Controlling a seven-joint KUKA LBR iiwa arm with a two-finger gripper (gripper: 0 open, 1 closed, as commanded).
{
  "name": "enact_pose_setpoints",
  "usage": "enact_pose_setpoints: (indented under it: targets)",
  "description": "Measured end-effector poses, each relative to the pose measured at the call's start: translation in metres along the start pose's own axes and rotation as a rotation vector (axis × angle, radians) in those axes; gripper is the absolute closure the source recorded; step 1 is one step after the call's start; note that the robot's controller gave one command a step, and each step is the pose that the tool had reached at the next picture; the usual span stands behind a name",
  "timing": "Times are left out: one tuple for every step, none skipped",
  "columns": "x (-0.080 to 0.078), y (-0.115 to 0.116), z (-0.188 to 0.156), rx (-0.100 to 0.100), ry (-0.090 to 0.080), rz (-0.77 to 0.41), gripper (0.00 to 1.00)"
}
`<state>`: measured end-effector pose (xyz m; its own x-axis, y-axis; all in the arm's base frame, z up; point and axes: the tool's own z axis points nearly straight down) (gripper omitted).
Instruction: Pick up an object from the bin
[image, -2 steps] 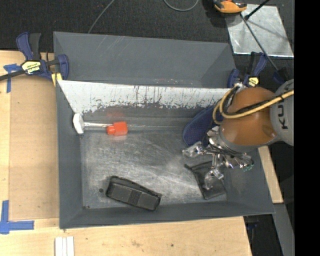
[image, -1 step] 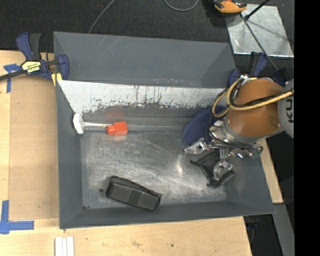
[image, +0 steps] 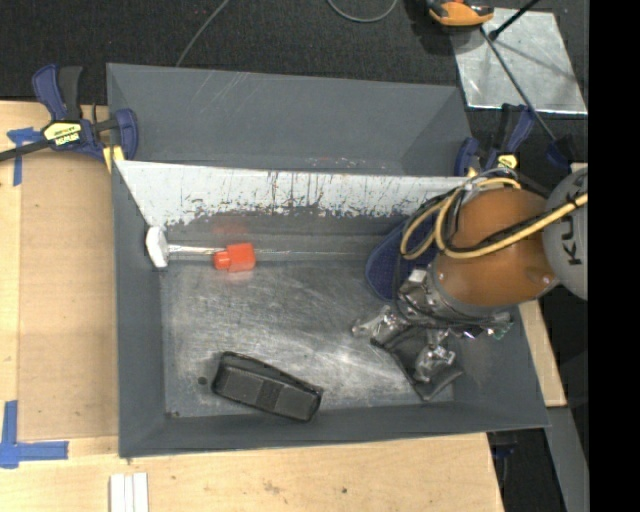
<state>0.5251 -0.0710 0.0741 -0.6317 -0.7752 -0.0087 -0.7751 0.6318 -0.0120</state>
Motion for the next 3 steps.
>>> enact_pose_setpoints:
  targets:
    - [0.003,-0.028,-0.113,-0.002,0.002,0.137,0.00]
    - [0.054,-0.004,-0.035,-0.017,0.011,-0.008,0.00]
    - [0.054,-0.009,-0.003,-0.020,0.001,-0.412,0.00]
